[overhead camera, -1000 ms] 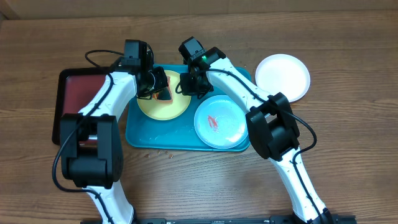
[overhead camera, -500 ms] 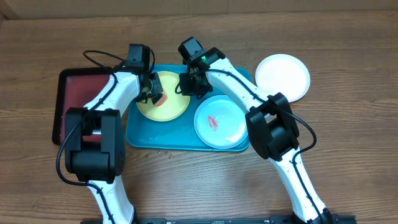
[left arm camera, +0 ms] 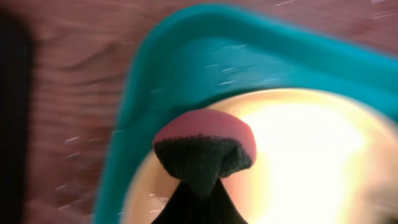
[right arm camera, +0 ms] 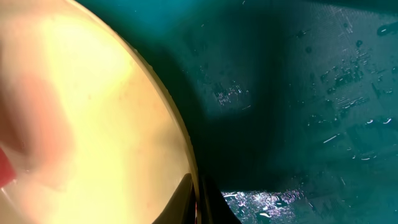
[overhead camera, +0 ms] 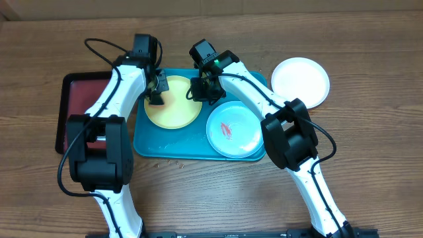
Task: Clean dirty plates on tray and stack at the side
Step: 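Move the sponge with the left gripper over the yellow plate and scrub, then return the sponge with the left gripper to the water tray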
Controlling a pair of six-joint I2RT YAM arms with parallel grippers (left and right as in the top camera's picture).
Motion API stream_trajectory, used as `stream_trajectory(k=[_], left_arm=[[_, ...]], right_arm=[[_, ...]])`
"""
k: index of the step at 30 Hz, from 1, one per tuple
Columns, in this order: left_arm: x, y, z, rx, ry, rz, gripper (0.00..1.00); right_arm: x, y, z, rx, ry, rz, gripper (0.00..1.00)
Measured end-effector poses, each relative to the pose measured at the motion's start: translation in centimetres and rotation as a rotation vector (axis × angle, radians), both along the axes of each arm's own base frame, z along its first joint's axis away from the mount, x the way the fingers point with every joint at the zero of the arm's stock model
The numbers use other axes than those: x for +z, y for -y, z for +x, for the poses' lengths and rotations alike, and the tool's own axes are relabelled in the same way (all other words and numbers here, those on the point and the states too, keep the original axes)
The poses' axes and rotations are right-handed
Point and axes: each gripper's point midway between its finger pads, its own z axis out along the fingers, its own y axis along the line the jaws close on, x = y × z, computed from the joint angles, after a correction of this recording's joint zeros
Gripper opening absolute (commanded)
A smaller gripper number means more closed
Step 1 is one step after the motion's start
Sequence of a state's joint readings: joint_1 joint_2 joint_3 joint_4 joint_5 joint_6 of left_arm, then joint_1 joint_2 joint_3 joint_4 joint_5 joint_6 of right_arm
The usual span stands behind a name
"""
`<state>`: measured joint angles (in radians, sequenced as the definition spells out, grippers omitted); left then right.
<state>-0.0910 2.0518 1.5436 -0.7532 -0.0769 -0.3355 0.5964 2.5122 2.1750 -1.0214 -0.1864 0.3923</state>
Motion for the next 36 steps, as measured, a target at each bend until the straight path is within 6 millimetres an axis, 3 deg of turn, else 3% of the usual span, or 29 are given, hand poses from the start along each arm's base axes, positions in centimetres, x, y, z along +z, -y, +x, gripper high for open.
stream_trajectory(k=[5,10,12,19,27,32,36], left_arm=[[-0.2,3.2,0.0,-0.059,-0.013,-0.159,0.04],[-3.7,5.4,-1.1,-0.097,-0.105,-0.210,0.04],[-3.7,5.6,-1.1,-0.098,-0.112,-0.212,0.04],[-3.6,4.0,-1.2,-0.076,-0.127,-0.110,0.04],[-2.5,-2.8,-2.6,0.014,-0.197,0.244,0.04],[-1.5,-3.0,-1.5,0.022,-0.170,0.256,0.04],[-1.9,-0.6,-0.8,-0.004,-0.153,0.108,0.04]], right_arm=[[0.0,-0.1,0.1,0.000,0.003,0.003,0.04],[0.0,-0.1,0.2,-0.001,0.007,0.002,0.04],[0.0,0.0,0.1,-0.001,0.006,0.002,0.04],[0.0,0.0,0.1,-0.001,0.007,0.001,0.04],[0.1,-0.2,0.3,0.001,0.011,0.009,0.04],[0.1,-0.4,0.4,0.003,0.020,0.014,0.04],[0.1,-0.4,0.4,0.003,0.021,0.014,0.04]])
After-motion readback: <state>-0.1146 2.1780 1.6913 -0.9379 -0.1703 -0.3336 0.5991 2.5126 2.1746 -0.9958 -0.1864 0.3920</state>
